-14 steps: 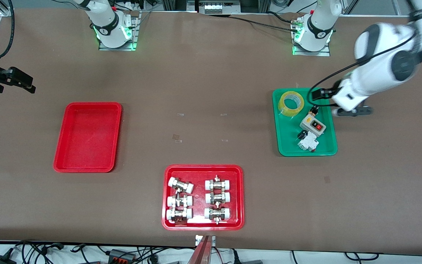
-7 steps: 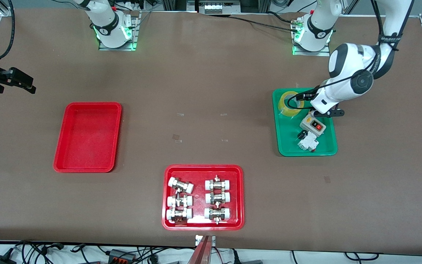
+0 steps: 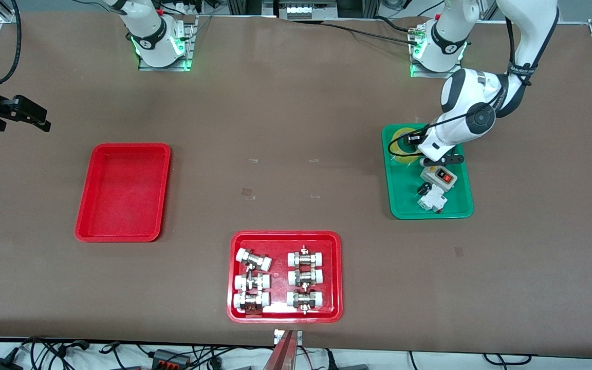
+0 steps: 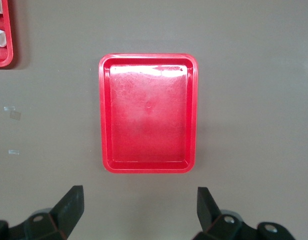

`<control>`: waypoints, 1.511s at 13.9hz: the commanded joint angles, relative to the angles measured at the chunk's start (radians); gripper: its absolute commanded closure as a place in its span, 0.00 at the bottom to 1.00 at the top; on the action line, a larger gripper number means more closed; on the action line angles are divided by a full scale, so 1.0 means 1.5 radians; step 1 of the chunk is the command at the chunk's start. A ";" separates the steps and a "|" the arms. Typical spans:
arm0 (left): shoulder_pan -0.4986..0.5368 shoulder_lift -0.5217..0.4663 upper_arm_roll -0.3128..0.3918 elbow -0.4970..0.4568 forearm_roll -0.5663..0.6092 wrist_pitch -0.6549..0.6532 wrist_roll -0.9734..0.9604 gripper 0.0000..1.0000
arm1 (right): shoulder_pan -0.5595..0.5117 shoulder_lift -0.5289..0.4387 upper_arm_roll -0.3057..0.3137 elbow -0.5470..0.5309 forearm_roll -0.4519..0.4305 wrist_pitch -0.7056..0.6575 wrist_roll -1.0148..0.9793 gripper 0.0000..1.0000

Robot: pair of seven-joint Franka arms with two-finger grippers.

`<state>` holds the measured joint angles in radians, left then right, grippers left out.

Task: Left arm passes tape to right arm into tray
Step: 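Grasp the yellow tape roll rim with the left gripper and lift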

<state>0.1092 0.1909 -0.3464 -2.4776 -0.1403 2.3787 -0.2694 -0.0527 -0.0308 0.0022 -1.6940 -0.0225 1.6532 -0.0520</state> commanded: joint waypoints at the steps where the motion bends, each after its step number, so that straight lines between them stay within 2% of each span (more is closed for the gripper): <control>1: 0.005 -0.006 -0.005 -0.008 -0.014 0.010 0.004 0.66 | -0.012 0.003 0.008 0.007 0.006 -0.009 0.003 0.00; 5: 0.011 -0.022 -0.005 -0.004 -0.014 -0.029 0.008 0.83 | -0.012 0.003 0.008 0.007 0.006 -0.009 0.002 0.00; 7: 0.014 -0.074 -0.002 0.013 -0.013 -0.081 0.025 0.91 | -0.012 0.003 0.008 0.007 0.006 -0.009 0.002 0.00; 10: 0.024 -0.092 -0.002 0.125 -0.011 -0.211 0.045 0.95 | -0.012 0.003 0.008 0.007 0.006 -0.010 0.003 0.00; 12: 0.024 -0.069 -0.005 0.208 -0.014 -0.239 0.025 0.94 | -0.012 0.002 0.008 0.007 0.006 -0.010 0.004 0.00; 14: 0.012 -0.032 -0.009 0.296 -0.050 -0.280 -0.020 0.94 | -0.012 0.002 0.008 0.007 0.006 -0.010 0.005 0.00; 18: -0.037 -0.005 -0.043 0.410 -0.151 -0.298 -0.138 0.94 | -0.012 0.003 0.008 0.007 0.007 -0.009 0.005 0.00; 21: -0.097 0.028 -0.044 0.507 -0.202 -0.298 -0.234 0.92 | -0.010 0.002 0.008 0.007 0.004 -0.010 -0.004 0.00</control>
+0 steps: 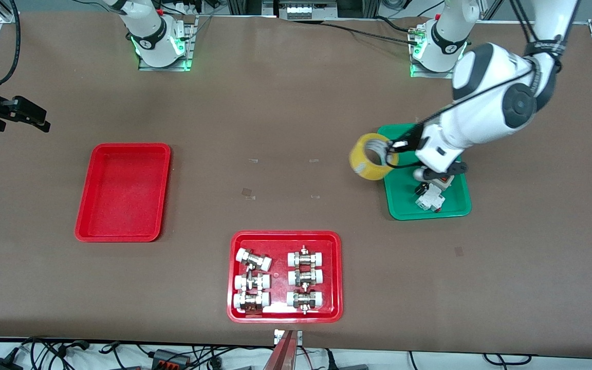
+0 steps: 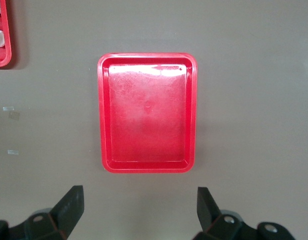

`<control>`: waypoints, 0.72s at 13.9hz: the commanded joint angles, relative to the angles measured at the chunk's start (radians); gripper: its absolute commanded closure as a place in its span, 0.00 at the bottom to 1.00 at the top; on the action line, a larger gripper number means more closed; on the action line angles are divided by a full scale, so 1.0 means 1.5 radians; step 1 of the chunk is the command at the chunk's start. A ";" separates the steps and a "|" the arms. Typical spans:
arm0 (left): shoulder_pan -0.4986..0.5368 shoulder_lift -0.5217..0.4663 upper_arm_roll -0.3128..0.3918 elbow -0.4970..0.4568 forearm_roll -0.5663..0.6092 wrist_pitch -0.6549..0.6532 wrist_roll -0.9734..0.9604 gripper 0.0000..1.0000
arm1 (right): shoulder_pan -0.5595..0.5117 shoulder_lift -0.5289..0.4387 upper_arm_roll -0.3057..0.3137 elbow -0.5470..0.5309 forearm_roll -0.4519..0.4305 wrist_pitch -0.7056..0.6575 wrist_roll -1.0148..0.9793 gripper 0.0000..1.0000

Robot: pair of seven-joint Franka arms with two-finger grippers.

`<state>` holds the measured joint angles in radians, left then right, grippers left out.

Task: Left arm passes tape to right arm into tray
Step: 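Carry the tape toward the table middle while the right gripper approaches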

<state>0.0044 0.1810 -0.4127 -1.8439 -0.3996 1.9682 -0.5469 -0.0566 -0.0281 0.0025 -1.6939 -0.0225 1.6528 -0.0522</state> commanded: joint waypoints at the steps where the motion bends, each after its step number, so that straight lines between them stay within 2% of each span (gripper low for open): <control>1: -0.045 0.046 0.000 0.113 -0.048 -0.022 -0.070 0.92 | -0.008 0.000 0.008 0.007 0.004 -0.011 -0.005 0.00; 4: -0.075 0.051 0.000 0.164 -0.128 -0.017 -0.099 0.93 | -0.006 0.021 0.010 0.007 0.008 -0.009 -0.003 0.00; 7: -0.105 0.050 0.000 0.201 -0.131 -0.017 -0.153 0.92 | 0.035 0.053 0.011 0.006 0.008 -0.023 -0.002 0.00; 10: -0.116 0.050 0.000 0.208 -0.134 -0.001 -0.158 0.92 | 0.092 0.092 0.012 0.008 0.010 -0.017 -0.002 0.00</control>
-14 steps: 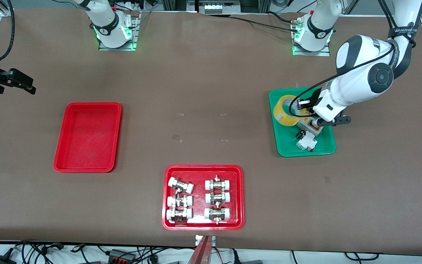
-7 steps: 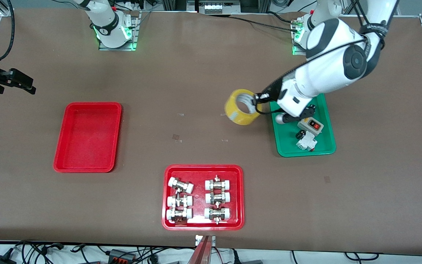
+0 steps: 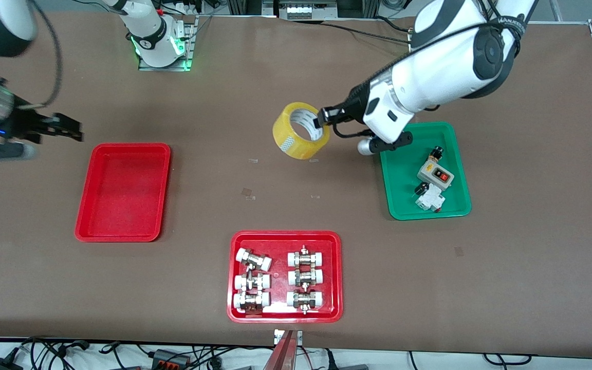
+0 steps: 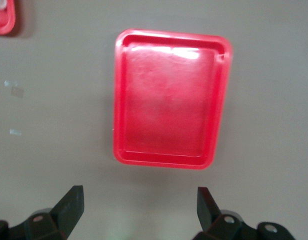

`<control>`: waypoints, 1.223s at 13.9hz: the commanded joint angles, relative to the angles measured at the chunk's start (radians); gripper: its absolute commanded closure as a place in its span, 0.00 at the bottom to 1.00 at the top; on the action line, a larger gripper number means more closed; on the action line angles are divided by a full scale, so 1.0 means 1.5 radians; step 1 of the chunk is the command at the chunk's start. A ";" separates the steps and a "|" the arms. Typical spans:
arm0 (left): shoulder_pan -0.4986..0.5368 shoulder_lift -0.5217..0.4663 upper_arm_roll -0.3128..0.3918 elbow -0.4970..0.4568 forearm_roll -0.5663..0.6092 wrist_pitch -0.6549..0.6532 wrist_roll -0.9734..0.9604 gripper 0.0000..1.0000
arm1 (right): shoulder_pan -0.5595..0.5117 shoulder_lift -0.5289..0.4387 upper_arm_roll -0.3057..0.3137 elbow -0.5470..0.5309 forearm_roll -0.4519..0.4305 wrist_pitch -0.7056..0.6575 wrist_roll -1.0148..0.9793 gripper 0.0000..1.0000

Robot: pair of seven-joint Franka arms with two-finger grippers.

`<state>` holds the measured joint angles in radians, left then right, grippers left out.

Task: Left arm passes tape to right arm into tray
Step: 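Carry the tape toward the table middle while the right gripper approaches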

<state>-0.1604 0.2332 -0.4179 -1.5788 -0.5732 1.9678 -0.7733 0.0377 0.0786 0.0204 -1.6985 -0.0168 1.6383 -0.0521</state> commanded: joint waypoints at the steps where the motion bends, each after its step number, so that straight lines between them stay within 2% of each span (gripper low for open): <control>1: -0.011 0.016 0.002 0.031 -0.022 0.006 -0.009 0.92 | 0.043 0.028 0.002 0.016 0.022 -0.007 -0.002 0.00; 2: -0.020 0.016 0.003 0.031 -0.028 0.013 -0.012 0.92 | 0.049 0.033 0.003 0.023 0.059 -0.010 -0.004 0.00; 5: -0.024 0.017 0.003 0.030 -0.028 0.015 -0.012 0.92 | 0.076 0.050 0.003 0.039 0.217 -0.011 -0.005 0.00; 8: -0.023 0.016 0.003 0.028 -0.028 0.015 -0.018 0.92 | 0.106 0.060 0.003 0.096 0.335 -0.007 -0.004 0.00; 12: -0.023 0.017 0.003 0.028 -0.028 0.015 -0.022 0.90 | 0.123 0.094 0.003 0.122 0.567 -0.009 -0.008 0.00; 14: -0.023 0.020 0.004 0.028 -0.027 0.015 -0.026 0.90 | 0.147 0.099 0.003 0.123 0.595 0.005 -0.009 0.00; 17: -0.024 0.020 0.004 0.029 -0.027 0.015 -0.027 0.90 | 0.198 0.111 0.003 0.125 0.607 0.073 -0.008 0.00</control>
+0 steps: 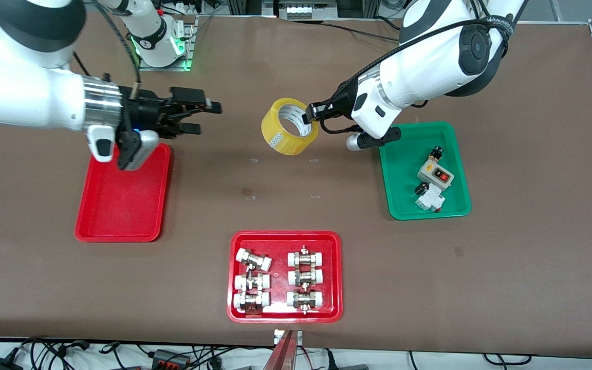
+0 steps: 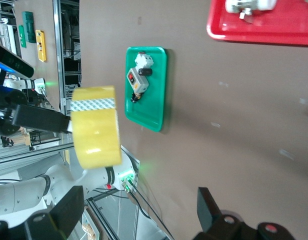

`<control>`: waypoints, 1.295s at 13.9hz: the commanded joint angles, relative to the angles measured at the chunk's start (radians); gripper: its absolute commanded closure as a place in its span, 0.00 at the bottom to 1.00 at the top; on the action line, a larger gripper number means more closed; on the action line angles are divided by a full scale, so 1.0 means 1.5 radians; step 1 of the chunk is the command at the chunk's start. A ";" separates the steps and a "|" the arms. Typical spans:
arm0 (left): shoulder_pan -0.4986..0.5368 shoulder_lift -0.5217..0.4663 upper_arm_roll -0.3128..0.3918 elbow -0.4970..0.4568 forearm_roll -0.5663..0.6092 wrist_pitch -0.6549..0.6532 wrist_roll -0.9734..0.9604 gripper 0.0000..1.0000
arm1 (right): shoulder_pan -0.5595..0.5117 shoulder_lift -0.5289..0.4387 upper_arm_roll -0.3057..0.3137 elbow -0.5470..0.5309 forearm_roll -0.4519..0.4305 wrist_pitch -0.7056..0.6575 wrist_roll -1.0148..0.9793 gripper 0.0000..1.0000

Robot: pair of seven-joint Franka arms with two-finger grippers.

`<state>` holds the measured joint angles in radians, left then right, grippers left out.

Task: Left arm passes tape to right arm into tray
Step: 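Carry the tape toward the table middle while the right gripper approaches, then close the right gripper on the tape rim beside the left gripper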

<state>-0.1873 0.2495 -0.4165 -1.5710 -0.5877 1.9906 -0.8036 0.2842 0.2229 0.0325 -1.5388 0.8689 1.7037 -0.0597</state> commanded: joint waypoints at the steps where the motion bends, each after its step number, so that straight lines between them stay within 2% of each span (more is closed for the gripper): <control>1: -0.006 0.010 0.004 0.024 -0.016 -0.001 -0.013 0.90 | 0.045 0.022 -0.005 0.019 0.020 0.051 -0.002 0.00; 4: -0.006 0.009 0.004 0.024 -0.009 -0.002 -0.014 0.90 | 0.067 0.042 -0.005 0.019 0.066 0.082 -0.004 0.00; 18: -0.002 0.007 0.004 0.023 -0.008 -0.007 -0.014 0.90 | 0.110 0.063 -0.005 0.020 0.067 0.130 -0.005 0.00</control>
<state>-0.1868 0.2514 -0.4147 -1.5693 -0.5877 1.9910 -0.8157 0.4335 0.3011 0.0337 -1.5338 0.9532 1.8910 -0.0595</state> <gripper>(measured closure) 0.784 0.000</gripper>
